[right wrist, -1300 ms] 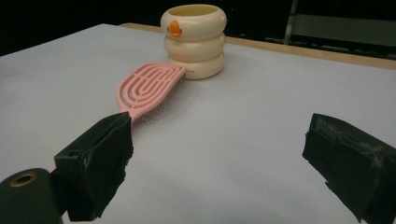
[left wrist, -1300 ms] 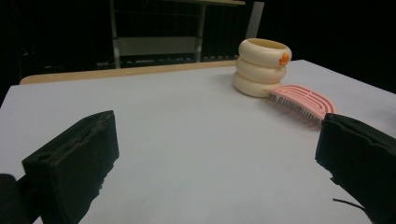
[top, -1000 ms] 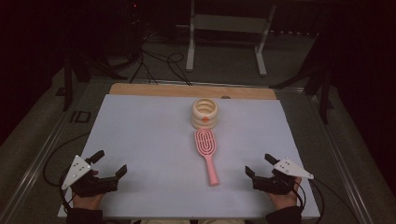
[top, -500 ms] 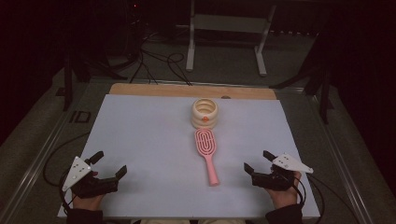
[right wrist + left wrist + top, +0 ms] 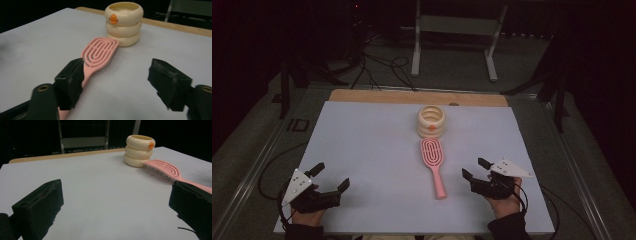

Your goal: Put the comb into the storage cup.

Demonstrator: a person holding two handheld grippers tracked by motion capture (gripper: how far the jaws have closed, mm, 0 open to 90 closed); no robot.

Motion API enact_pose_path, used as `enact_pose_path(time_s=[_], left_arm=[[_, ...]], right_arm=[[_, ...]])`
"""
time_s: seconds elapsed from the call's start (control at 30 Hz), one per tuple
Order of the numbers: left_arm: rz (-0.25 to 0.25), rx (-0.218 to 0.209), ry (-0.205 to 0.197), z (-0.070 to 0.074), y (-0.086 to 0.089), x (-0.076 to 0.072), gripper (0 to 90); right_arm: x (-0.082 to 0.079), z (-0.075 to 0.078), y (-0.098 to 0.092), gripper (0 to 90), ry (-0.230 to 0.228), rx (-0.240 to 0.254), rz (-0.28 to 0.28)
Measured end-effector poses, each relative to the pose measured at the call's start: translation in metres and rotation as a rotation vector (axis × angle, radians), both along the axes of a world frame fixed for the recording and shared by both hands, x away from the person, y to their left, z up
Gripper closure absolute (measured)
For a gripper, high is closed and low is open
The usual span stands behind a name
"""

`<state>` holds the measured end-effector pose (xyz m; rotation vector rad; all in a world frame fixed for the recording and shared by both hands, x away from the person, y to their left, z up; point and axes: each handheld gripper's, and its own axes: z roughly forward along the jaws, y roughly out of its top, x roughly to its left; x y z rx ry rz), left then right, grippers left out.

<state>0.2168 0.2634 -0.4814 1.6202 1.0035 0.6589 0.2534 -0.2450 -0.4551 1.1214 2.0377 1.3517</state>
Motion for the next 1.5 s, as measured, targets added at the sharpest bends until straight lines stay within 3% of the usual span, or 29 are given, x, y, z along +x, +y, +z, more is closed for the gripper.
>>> enact_pose_path(time_s=[0.13, 0.23, 0.33, 0.43, 0.5, 0.57, 0.6, 0.63, 0.83, 0.97, 1.3, 1.5], left_arm=[[0.0, 0.0, -0.002, 0.0, -0.001, 0.0, 0.3], [-0.001, 0.002, -0.002, 0.0, -0.001, 0.0, 0.2], [0.0, 0.002, -0.002, -0.001, -0.001, 0.0, 0.3], [-0.001, 0.003, -0.003, -0.001, -0.002, 0.0, 0.3], [0.002, 0.002, -0.004, -0.001, -0.001, 0.0, 0.3], [0.002, 0.002, -0.004, -0.001, -0.001, 0.0, 0.3], [0.005, 0.001, -0.002, -0.001, -0.001, 0.0, 0.3], [0.006, 0.002, -0.002, -0.001, -0.001, 0.0, 0.3], [0.006, 0.002, -0.004, -0.001, -0.001, -0.001, 0.3], [0.005, 0.004, -0.003, -0.001, -0.001, -0.001, 0.3], [0.0, 0.006, -0.003, -0.001, -0.003, -0.001, 0.3], [-0.004, 0.01, -0.001, -0.002, -0.004, -0.001, 0.3]], right_arm=[[0.001, 0.002, 0.008, 36.5, -0.006, 0.014, -0.004], [0.001, 0.008, 0.017, 47.1, -0.019, 0.003, -0.003], [0.003, 0.011, 0.022, 53.1, -0.006, -0.005, -0.007], [0.008, 0.013, 0.036, 71.7, 0.018, -0.044, 0.022], [0.01, 0.013, 0.042, 79.4, 0.03, -0.061, 0.024], [0.012, 0.013, 0.049, 79.4, 0.034, -0.074, 0.038], [0.012, 0.013, 0.049, 89.1, 0.034, -0.074, 0.038], [0.014, 0.012, 0.059, 89.9, 0.039, -0.092, 0.067], [0.021, 0.005, 0.084, 90.0, 0.075, -0.157, 0.107], [0.023, 0.002, 0.091, 90.0, 0.086, -0.164, 0.118], [0.03, -0.019, 0.114, 90.0, 0.16, -0.246, 0.175], [0.037, -0.029, 0.119, 89.9, 0.188, -0.291, 0.164]])
